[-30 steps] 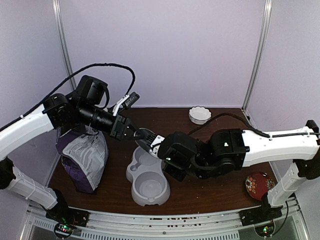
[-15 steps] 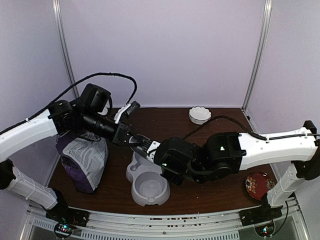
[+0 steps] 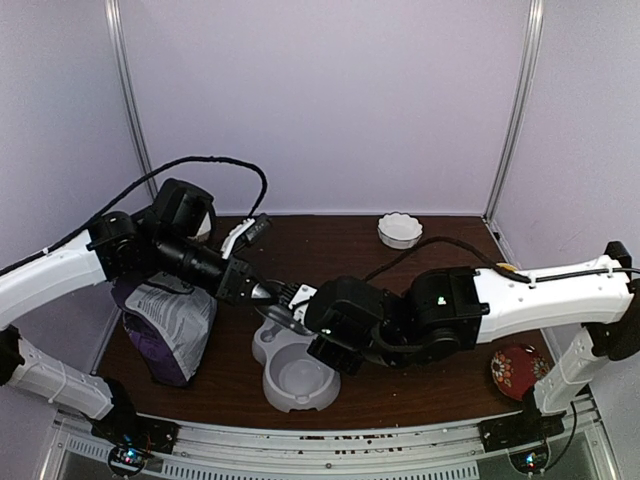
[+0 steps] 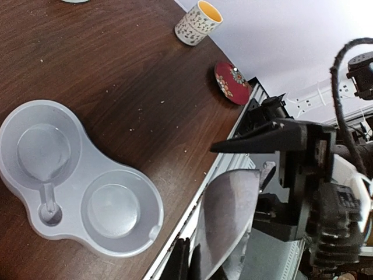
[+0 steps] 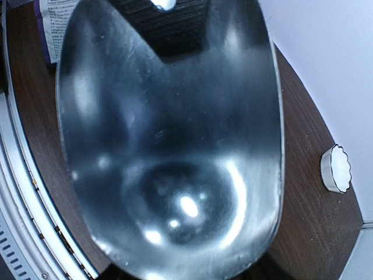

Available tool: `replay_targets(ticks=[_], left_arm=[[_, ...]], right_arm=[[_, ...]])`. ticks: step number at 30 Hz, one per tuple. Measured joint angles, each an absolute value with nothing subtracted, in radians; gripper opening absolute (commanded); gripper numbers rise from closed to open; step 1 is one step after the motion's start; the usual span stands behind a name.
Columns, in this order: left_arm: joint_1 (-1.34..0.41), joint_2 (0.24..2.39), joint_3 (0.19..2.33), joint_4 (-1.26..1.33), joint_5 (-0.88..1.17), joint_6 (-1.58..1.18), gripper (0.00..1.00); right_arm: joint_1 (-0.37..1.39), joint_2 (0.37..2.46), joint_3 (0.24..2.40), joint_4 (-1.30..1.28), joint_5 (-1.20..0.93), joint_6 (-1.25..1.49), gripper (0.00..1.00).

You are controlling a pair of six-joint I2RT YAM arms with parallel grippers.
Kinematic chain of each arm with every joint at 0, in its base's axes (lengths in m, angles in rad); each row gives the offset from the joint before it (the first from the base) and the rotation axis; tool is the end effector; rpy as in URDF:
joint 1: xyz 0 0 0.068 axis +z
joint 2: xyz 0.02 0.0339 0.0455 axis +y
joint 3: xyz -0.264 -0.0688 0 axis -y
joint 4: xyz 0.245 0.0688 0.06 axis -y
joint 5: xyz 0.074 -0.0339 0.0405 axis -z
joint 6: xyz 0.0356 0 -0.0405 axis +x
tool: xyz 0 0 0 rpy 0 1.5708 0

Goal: Serve the pet food
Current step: Pass from the right arm to the left

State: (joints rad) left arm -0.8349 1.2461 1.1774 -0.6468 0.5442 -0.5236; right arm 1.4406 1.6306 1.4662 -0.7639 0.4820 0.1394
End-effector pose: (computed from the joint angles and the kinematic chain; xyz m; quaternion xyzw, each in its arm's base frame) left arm 0.1630 -0.2074 0.3382 0.2460 0.8486 -0.4412 0.1572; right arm 0.0619 0.3454 0.3116 -0.4981 0.7788 0.0584 0.3767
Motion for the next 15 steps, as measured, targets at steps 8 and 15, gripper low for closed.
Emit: replay_targets(ticks=[8, 15], left_arm=[[-0.842, 1.204, 1.149, -0.636, 0.537, -0.512, 0.00], [-0.842, 1.200, 1.149, -0.624, 0.515, -0.493, 0.00]], right_arm=[[1.432, 1.539, 1.321, -0.640, 0.373, 0.201, 0.94], [1.393, 1.374, 1.183, -0.516, 0.294, 0.268, 1.00]])
